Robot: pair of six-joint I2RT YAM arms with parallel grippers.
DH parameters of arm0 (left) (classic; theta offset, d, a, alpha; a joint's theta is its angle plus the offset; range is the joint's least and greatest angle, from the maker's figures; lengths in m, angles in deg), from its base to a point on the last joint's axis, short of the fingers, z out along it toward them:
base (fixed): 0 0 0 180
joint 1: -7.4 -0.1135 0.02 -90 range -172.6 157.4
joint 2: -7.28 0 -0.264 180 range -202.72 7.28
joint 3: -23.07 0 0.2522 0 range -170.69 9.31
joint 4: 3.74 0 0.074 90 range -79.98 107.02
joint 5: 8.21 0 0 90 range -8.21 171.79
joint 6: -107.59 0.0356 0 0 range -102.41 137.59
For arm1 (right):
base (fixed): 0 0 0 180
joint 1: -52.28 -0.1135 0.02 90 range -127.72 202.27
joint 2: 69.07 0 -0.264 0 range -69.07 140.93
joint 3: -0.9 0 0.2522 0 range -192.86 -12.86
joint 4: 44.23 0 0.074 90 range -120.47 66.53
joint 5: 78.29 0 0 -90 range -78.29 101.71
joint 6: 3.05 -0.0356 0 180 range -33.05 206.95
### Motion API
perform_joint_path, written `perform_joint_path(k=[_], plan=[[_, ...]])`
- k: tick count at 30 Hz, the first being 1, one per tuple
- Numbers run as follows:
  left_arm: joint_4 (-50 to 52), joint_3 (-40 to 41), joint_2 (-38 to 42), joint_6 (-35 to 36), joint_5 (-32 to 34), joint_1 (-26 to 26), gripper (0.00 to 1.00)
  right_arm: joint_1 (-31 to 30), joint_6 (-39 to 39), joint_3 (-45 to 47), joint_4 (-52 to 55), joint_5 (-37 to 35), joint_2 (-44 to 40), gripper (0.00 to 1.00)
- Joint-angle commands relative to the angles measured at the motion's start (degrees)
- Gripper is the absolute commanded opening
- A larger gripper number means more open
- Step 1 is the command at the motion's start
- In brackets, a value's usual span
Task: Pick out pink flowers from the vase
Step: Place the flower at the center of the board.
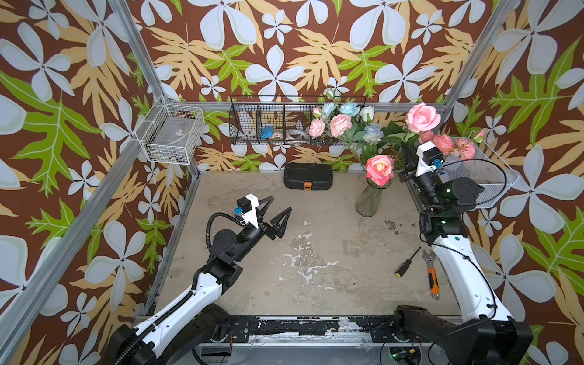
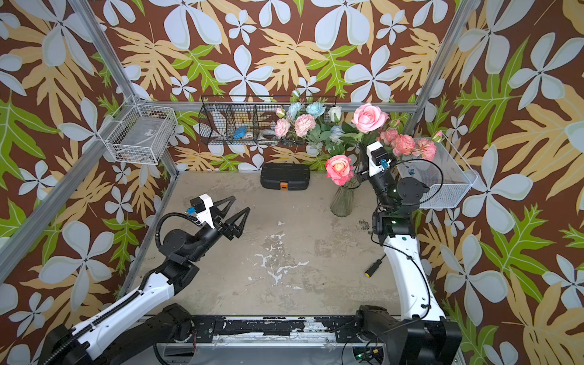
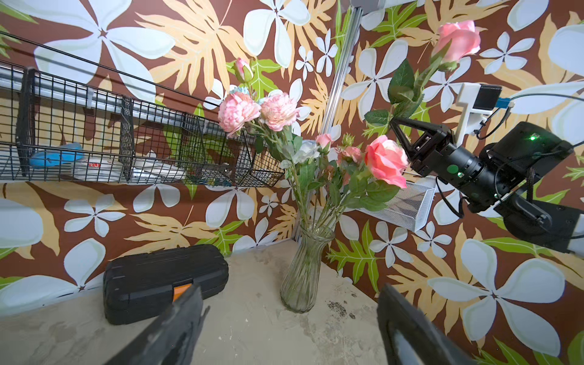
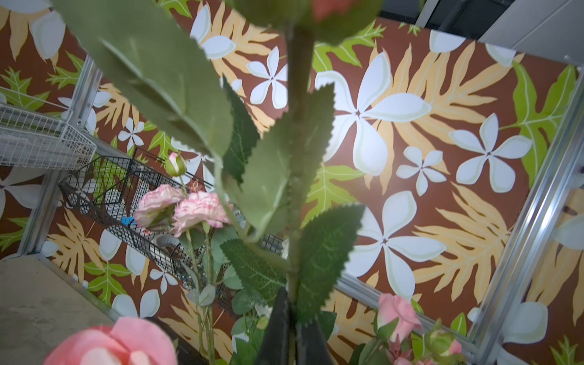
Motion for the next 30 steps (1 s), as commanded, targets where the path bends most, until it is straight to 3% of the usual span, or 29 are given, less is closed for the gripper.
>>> perform_joint_path(k=[1,10,14,17,19,21,23,26,30], plan=[[1.9,-0.9,0.7,0.2,-1.1,0.0,0.87,0.1,0.0,-4.4,10.5,0.9,-0.8,0.0],[1.1,-0.6,1.0,-0.2,-2.8,0.0,0.87,0.0,-6.8,-21.4,28.4,3.7,-1.7,0.0],[1.3,0.1,1.6,-0.9,-3.2,0.0,0.86,0.0,-13.5,-28.0,37.8,9.2,-1.7,0.0],[4.3,1.0,2.5,-0.9,1.2,0.0,0.85,-0.1,-21.6,-26.4,35.6,15.1,-3.6,0.0],[13.6,-0.6,2.5,-2.7,10.9,0.0,0.85,-1.9,-29.4,-22.5,28.7,17.6,-4.6,0.0],[21.6,-1.0,2.5,-4.2,20.2,-0.1,0.9,-8.3,-31.7,-20.5,27.0,15.9,-3.7,0.0],[26.0,0.5,4.1,-4.8,25.8,-0.9,0.93,-17.6,-29.2,-19.2,28.9,9.9,-1.5,0.0],[29.8,4.1,9.5,-6.5,30.0,-4.0,0.94,-30.7,-28.2,-18.1,30.3,3.7,6.0,0.0],[37.9,8.4,16.6,-10.8,36.8,-7.1,0.93,-37.8,-35.9,-19.1,25.6,1.8,18.8,0.0]])
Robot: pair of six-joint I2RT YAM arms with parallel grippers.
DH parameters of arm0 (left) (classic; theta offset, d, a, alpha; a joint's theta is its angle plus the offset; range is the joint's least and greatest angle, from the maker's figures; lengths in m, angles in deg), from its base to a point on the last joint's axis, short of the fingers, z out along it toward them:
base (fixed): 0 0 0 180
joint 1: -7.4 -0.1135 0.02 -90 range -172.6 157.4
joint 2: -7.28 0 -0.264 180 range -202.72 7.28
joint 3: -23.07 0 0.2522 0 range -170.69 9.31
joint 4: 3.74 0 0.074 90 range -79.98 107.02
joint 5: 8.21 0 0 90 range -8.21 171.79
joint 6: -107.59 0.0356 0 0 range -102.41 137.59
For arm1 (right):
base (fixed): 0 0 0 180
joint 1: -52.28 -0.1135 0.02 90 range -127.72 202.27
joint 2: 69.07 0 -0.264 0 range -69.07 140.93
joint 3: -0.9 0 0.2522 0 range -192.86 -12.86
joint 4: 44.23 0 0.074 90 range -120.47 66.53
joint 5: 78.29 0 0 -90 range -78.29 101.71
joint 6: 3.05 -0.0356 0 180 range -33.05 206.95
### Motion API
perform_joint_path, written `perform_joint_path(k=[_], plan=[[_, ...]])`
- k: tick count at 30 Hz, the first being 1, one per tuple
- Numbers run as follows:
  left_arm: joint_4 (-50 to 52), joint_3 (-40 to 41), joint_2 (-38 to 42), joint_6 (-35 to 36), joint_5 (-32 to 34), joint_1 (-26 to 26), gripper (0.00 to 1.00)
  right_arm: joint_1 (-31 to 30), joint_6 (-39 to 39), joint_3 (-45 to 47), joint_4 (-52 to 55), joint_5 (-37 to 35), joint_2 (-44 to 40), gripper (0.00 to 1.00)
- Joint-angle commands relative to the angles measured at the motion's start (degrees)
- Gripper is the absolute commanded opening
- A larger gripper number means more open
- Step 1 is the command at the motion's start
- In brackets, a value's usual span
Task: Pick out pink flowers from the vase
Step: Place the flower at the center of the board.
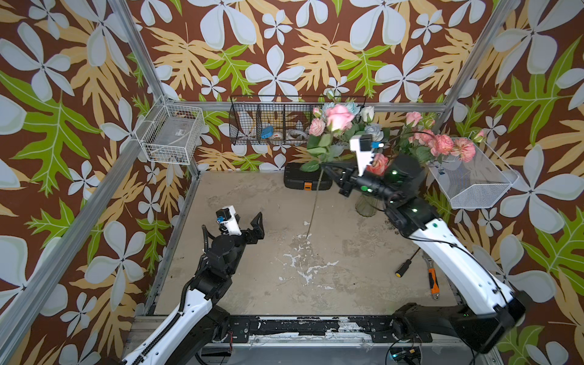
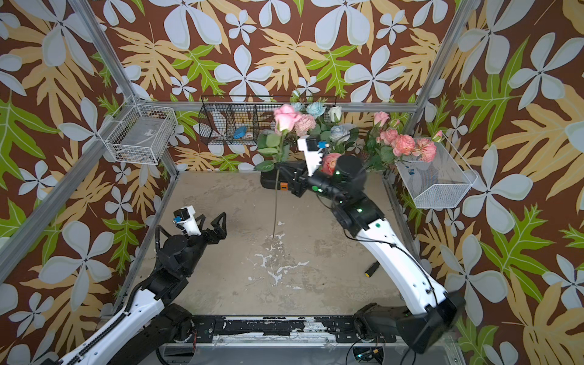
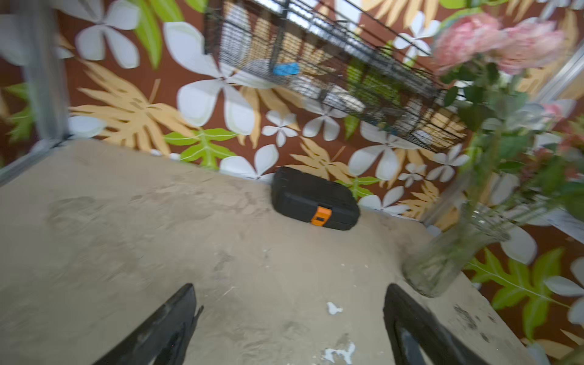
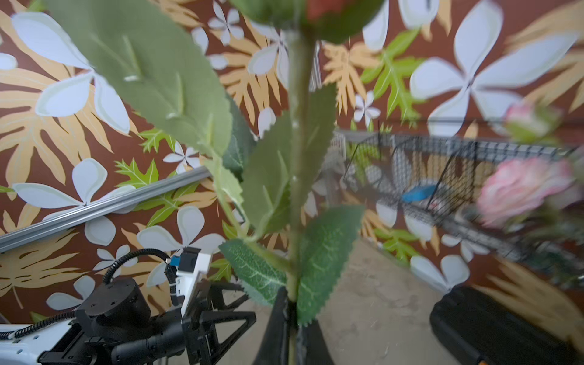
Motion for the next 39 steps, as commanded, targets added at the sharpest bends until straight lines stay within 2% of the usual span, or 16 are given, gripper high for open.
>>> perform_joint_path(k=[1,3,6,10,15,18,23,27,32,33,35,37,39], plan=[[10.0,3.1,3.9,-5.2,11.0,-1.0,0.93,-4.1,-6.2,-2.7,-2.9,-5.4,8.0,0.0],[12.8,6.1,7.1,-7.2,14.9,-1.1,0.93,-5.6,-7.2,-7.4,-1.2,-8.0,14.7,0.0],[12.2,9.6,11.0,-8.0,15.6,-1.2,0.94,-6.7,-13.4,-12.6,-2.0,-8.1,24.3,0.0],[11.9,10.2,12.3,-7.9,15.6,-1.2,0.93,-9.0,-22.5,-22.0,-2.7,-7.0,38.7,0.0],[11.9,10.1,12.5,-7.6,14.6,-1.2,0.92,-9.4,-35.2,-41.0,-0.5,-2.2,58.1,0.0],[11.8,10.9,12.4,-8.3,13.9,-1.2,0.92,-10.0,-38.1,-51.2,1.0,-2.8,66.5,0.0],[9.3,12.4,12.4,-9.2,11.9,-1.2,0.92,-10.4,-42.9,-54.5,-5.5,-5.9,74.2,0.0],[7.5,12.8,11.3,-8.8,10.5,-1.2,0.91,-10.4,-43.1,-62.5,-5.5,-7.4,81.9,0.0],[5.4,13.5,10.1,-8.7,9.1,-1.2,0.91,-10.4,-43.3,-63.3,-11.0,-9.1,86.8,0.0],[5.0,13.8,10.0,-8.7,8.8,-1.2,0.91,-10.3,-42.5,-64.2,-11.1,-9.8,87.9,0.05],[4.6,14.3,10.0,-8.7,8.6,-1.2,0.9,-10.0,-40.9,-66.1,-10.6,-10.4,89.5,0.08],[4.2,14.9,10.2,-8.8,8.6,-1.2,0.9,-9.7,-40.1,-65.8,-12.3,-10.6,90.0,0.27],[3.6,15.7,10.5,-8.9,8.6,-1.2,0.9,-9.6,-38.8,-66.2,-12.6,-11.3,90.2,0.37]])
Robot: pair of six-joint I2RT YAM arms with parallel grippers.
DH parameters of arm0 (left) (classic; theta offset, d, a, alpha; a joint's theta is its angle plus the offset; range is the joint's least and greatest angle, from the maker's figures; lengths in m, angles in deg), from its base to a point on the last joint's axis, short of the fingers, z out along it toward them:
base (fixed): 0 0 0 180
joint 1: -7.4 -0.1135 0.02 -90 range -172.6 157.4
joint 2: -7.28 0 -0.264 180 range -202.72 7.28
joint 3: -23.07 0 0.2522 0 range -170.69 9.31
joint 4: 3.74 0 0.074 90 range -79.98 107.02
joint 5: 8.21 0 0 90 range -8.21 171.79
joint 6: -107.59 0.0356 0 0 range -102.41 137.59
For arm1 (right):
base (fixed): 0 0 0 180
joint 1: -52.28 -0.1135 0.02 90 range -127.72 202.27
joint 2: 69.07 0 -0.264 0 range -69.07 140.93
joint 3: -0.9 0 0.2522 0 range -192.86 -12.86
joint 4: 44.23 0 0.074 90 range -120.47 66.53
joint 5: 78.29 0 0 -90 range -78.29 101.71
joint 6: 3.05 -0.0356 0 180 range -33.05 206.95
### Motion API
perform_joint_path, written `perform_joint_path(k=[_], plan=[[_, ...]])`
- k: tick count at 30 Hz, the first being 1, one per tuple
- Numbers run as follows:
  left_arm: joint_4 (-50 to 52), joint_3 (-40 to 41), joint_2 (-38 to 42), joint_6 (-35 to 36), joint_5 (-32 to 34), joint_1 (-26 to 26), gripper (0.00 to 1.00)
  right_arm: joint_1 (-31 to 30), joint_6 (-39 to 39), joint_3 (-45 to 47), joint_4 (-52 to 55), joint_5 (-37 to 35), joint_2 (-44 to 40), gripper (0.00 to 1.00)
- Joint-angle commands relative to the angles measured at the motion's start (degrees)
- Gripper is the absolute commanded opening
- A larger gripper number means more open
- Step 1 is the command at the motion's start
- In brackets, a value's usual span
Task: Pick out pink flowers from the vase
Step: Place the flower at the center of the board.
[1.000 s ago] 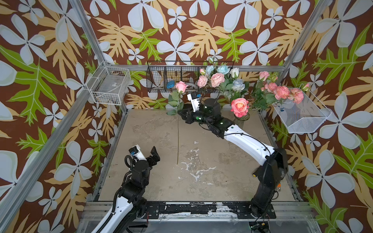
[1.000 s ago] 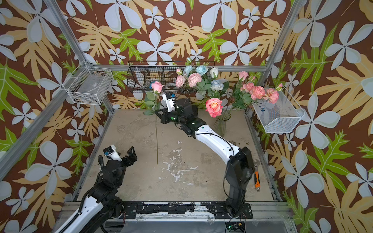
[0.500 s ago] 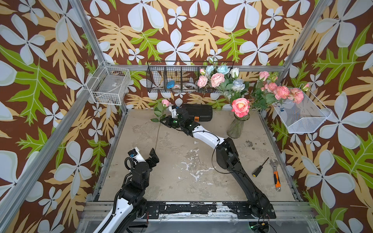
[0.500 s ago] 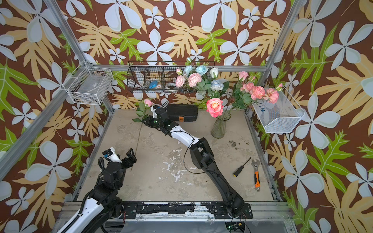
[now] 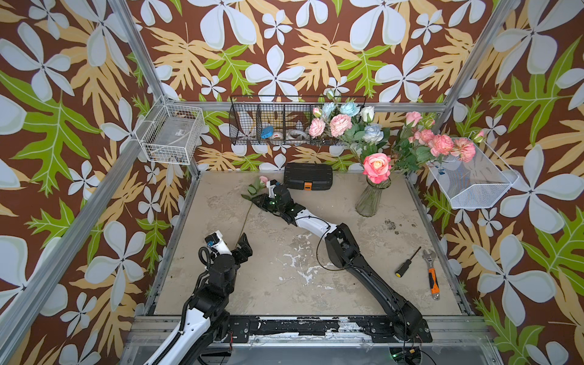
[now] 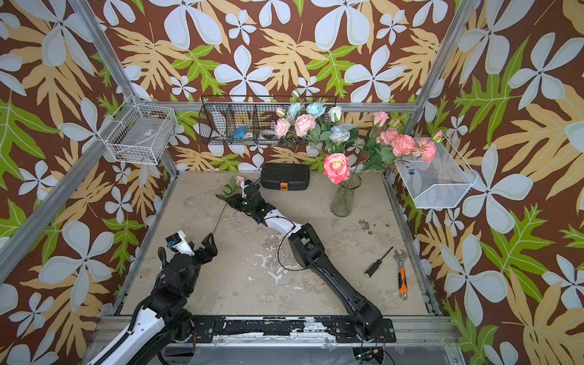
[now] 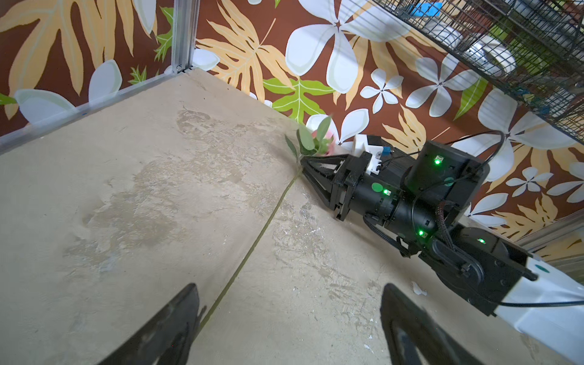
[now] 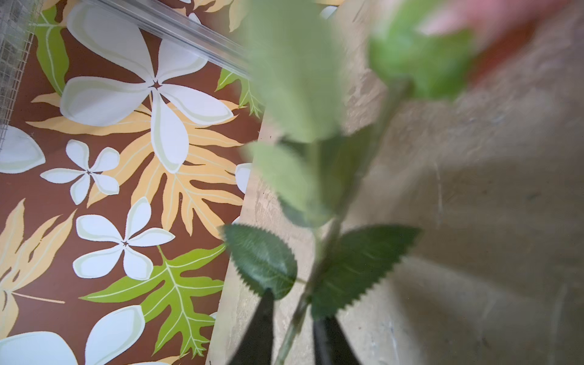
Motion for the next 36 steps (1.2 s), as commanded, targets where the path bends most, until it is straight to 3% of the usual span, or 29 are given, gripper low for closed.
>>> perform_joint_path(k=[1,2,6,10,14,17,22,28,31,33,36], plan=[[-2.7,0.9,0.4,-0.5,-0.2,-0.1,0.9,0.4,3.1,-0.7,-5.0,-2.3,0.3,0.49],[-3.0,1.1,0.4,-0.5,-0.2,-0.1,0.9,0.4,3.8,-1.1,-5.5,-2.6,0.2,0.54],[-4.8,1.3,-0.2,0.0,-0.8,-0.1,0.9,0.6,6.7,-2.6,-6.4,-1.9,-0.9,0.57],[-6.3,0.2,-1.6,0.8,-1.6,-0.1,0.9,1.4,11.7,4.4,-4.5,2.3,-9.1,0.44],[-6.7,-2.4,-2.6,2.0,-2.6,-0.1,0.89,1.1,18.3,25.1,-5.7,5.0,-25.2,0.35],[-8.5,-3.3,-1.8,3.0,-3.4,-0.1,0.9,-0.2,23.4,50.1,-16.4,1.1,-41.6,0.36],[-13.8,-3.3,-0.1,4.4,-5.3,-0.1,0.91,-3.7,37.6,80.9,-29.9,-6.0,-62.3,0.39],[-23.4,-7.4,-6.0,9.4,-16.3,0.0,0.91,-8.0,52.6,113.4,-46.6,-14.1,-83.7,0.39],[-35.1,-7.2,-11.0,9.8,-24.9,0.1,0.91,-7.8,54.7,125.3,-50.6,-22.8,-95.5,0.4],[-43.4,-7.6,-17.1,9.4,-31.1,0.3,0.91,-6.4,56.1,129.3,-47.0,-29.6,-103.2,0.4],[-50.2,-11.6,-27.7,10.1,-38.4,1.7,0.89,3.6,52.8,132.8,-39.1,-29.8,-115.0,0.42]])
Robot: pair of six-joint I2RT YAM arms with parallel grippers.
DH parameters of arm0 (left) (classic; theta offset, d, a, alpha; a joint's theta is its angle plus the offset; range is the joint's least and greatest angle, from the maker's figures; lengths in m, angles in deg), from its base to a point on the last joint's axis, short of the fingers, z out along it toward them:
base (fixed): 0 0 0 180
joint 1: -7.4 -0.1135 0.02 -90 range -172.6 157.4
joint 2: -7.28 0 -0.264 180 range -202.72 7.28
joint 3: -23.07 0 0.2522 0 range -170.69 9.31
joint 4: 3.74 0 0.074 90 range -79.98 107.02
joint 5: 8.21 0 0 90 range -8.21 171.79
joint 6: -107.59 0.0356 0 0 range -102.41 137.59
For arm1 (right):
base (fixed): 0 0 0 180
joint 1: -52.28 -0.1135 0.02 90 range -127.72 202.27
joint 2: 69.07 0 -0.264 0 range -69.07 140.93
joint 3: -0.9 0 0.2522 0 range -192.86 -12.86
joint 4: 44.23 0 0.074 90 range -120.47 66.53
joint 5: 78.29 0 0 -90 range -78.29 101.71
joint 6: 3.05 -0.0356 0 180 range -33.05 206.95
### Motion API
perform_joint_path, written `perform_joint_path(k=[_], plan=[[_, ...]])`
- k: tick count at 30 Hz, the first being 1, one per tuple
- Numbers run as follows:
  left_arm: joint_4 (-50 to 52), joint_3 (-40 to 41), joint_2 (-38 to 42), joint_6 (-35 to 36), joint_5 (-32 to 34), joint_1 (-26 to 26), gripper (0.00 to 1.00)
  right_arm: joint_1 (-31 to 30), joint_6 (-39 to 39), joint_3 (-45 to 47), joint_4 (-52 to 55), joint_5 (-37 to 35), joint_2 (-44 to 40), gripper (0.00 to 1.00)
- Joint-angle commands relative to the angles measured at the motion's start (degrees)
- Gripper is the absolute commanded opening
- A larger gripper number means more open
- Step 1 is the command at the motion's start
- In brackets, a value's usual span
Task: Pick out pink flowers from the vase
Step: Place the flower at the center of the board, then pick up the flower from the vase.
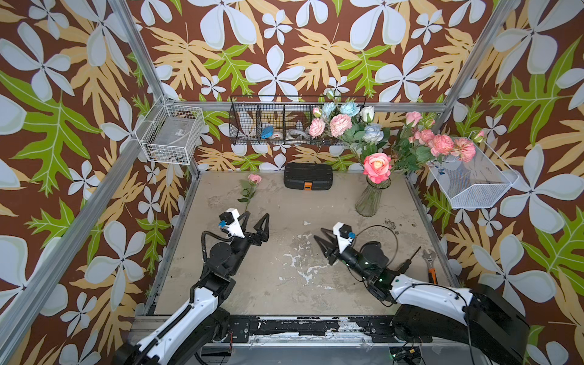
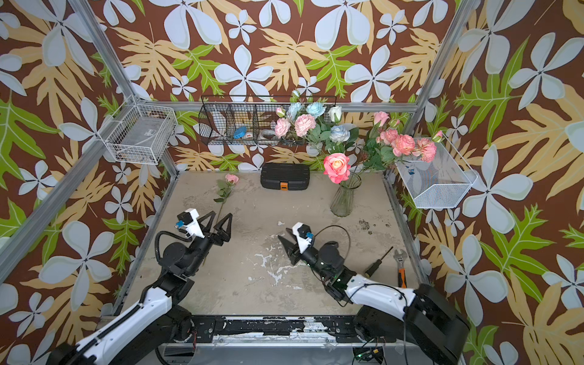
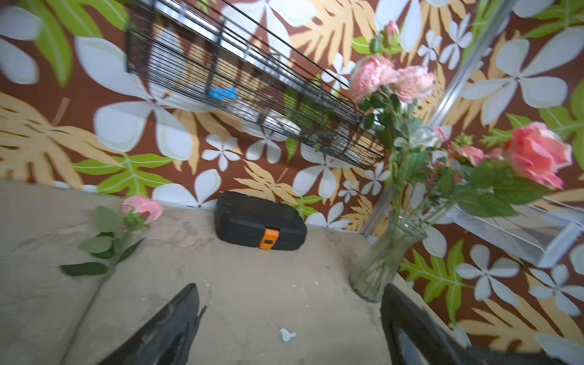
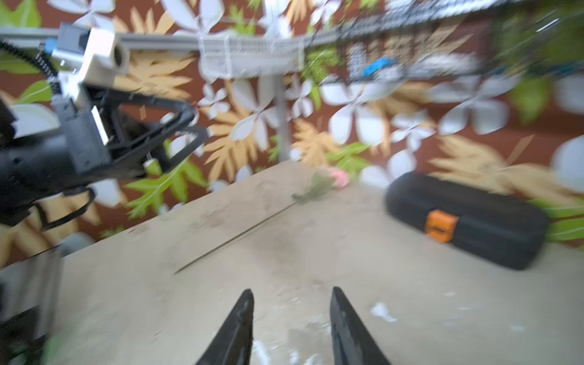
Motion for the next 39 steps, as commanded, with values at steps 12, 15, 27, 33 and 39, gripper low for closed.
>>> perform_joint_path(k=[12,15,27,33,39], plan=[[-20.9,-12.1,-21.6,1.8,-23.6,7.8,0.89,32.2,2.7,4.7,-14.7,-6.2,-2.8,0.67],[-20.9,-10.5,-20.4,2.1,-23.2,7.9,0.89,33.4,6.8,0.6,-15.6,-1.8,1.8,0.71],[-15.0,-4.4,-10.7,3.6,-21.1,7.8,0.9,33.5,16.6,-10.2,-15.1,6.1,12.8,0.7],[-12.0,-3.4,-7.5,4.6,-19.6,7.8,0.9,35.2,16.7,-13.6,-17.9,6.4,17.6,0.66],[-9.9,-3.7,-6.4,5.4,-19.1,7.9,0.9,36.0,17.7,-16.9,-19.2,7.4,22.4,0.61]])
